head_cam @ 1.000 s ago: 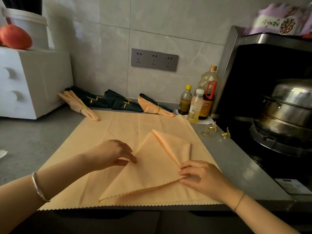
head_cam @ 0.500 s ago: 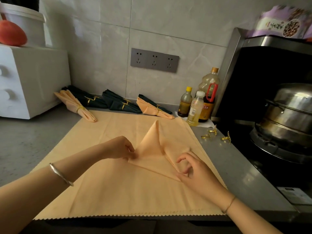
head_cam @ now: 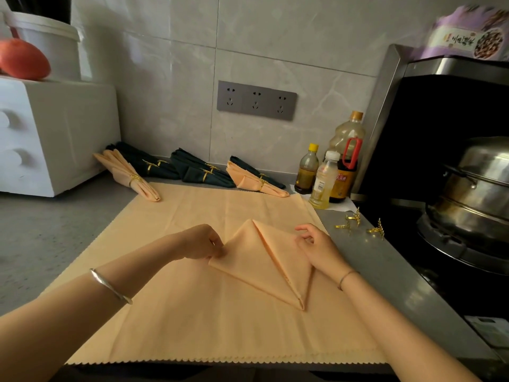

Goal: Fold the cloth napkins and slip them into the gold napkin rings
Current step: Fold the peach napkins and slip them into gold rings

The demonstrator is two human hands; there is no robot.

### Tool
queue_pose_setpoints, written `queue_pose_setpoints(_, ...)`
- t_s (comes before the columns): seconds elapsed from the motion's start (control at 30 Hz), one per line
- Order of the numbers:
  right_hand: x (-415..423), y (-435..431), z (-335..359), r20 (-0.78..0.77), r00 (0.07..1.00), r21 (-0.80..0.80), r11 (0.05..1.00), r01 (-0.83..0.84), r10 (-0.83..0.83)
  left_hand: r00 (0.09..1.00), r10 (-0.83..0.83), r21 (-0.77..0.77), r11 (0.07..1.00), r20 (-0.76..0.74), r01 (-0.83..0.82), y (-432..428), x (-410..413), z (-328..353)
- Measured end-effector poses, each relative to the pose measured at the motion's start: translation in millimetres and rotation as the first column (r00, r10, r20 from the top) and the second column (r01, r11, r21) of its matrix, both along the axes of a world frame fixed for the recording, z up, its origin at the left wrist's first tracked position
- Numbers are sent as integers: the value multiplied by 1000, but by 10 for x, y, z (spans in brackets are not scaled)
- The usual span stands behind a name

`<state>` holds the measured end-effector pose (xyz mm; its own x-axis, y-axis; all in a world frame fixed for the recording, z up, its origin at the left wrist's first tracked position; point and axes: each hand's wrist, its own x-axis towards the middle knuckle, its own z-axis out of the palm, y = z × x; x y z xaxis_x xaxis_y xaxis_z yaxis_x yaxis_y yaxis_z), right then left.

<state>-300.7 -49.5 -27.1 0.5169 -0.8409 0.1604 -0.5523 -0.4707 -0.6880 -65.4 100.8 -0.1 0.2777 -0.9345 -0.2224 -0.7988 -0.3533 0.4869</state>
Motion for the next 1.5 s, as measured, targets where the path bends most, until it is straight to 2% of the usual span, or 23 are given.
queue_pose_setpoints(0.07,-61,51,39,20,1000,-8,1000,-12,12,997,45,-56,998,64,-42,-60,-37,18)
queue_pose_setpoints(0.17,-187,198,78,33,997,8,997,-76,75,992,95,-124,989,82,-84,-187,-113,37)
queue_pose_setpoints(0.33,-324,417,109,130,984,190,971,-148,124,988,102,-173,982,118,-80,-428,-258,-17)
queue_pose_setpoints(0.5,-250,368,56,112,992,120,991,-66,52,970,97,-226,973,225,-45,-433,-353,-113)
queue_pose_setpoints(0.6,-118,247,26,107,994,72,997,15,-23,947,70,-183,983,313,-12,-225,-465,-162)
queue_pose_setpoints(0.77,60,150,-55,182,980,104,993,61,-79,955,-23,-111,992,295,58,164,-780,-265)
queue_pose_setpoints(0.87,70,165,-129,275,955,57,993,102,-114,944,-102,8,994,314,105,287,-898,-336)
queue_pose_setpoints(0.93,71,171,-154,290,947,41,991,130,-137,950,-92,0,995,299,96,321,-949,-359)
queue_pose_setpoints(1.07,80,223,-127,179,972,-34,987,160,-151,939,-68,-60,994,336,94,334,-961,-387)
queue_pose_setpoints(1.17,36,260,-75,22,987,-251,955,157,-157,932,-72,-72,992,356,105,334,-963,-400)
queue_pose_setpoints(1.23,58,320,-14,-59,998,-399,917,-6,-19,929,-59,-97,990,365,101,345,-967,-416)
queue_pose_setpoints(1.27,78,381,16,-113,990,-416,900,-128,88,930,-54,-108,989,364,100,349,-980,-423)
queue_pose_setpoints(1.37,181,597,27,-356,861,-313,822,-476,363,937,-36,-136,987,348,88,358,-976,-432)
queue_pose_setpoints(1.43,189,616,-43,-477,781,-224,804,-551,402,938,-28,-151,985,347,85,367,-983,-439)
queue_pose_setpoints(1.5,146,533,-77,-523,759,-153,834,-531,388,941,-26,-163,983,338,86,379,-984,-445)
